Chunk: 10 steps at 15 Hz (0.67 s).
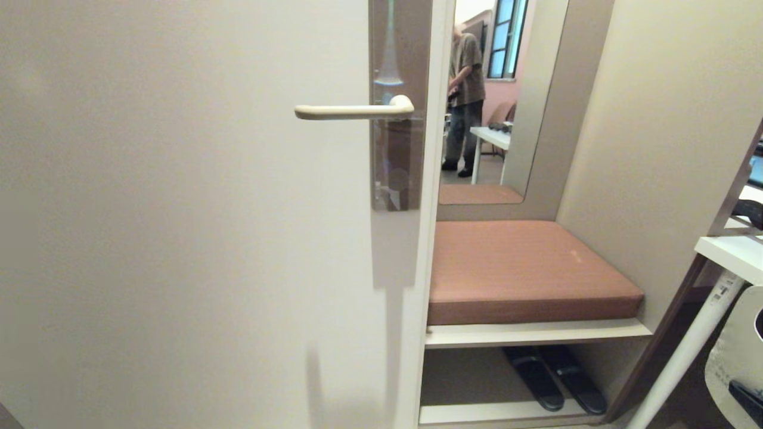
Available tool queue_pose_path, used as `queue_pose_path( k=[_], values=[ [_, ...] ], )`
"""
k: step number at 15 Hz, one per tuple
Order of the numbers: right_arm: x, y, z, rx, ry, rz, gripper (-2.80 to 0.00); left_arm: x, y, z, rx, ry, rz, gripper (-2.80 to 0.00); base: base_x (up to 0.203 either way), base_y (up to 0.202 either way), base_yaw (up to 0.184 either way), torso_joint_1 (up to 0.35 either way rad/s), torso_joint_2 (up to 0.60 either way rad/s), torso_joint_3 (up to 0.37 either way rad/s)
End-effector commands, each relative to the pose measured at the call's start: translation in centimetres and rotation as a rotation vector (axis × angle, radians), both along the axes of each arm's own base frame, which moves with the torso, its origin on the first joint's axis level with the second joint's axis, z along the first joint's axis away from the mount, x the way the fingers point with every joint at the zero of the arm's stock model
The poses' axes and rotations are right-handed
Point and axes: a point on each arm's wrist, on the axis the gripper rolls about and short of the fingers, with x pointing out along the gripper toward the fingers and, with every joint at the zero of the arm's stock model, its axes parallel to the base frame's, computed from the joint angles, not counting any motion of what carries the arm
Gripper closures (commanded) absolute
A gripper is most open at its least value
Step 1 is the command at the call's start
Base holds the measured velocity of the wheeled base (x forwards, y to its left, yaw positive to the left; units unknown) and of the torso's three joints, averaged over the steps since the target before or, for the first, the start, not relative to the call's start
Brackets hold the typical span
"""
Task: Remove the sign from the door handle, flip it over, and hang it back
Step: Hand it to the other hand
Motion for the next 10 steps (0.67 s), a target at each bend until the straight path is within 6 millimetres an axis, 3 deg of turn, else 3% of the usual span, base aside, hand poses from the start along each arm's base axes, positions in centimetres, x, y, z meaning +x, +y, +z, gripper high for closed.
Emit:
queue_pose_path(
  k=[1, 6, 10],
  values=[
    [-2.0, 0.1, -0.1, 0.000, -0.079, 0.002, 0.00, 0.0, 0.0, 0.0, -0.001, 0.001, 0.001, 0.00, 0.000, 0.000, 0.000, 0.000, 0.00, 0.000],
    [-5.4, 0.4, -2.0, -0.002, -0.111, 0.025, 0.00, 0.0, 0.0, 0.0, -0.001, 0.001, 0.001, 0.00, 0.000, 0.000, 0.000, 0.000, 0.00, 0.000],
    [-6.7, 0.5, -2.6, 0.010, -0.184, 0.111, 0.00, 0.0, 0.0, 0.0, -0.001, 0.001, 0.001, 0.00, 0.000, 0.000, 0.000, 0.000, 0.00, 0.000]
  ],
)
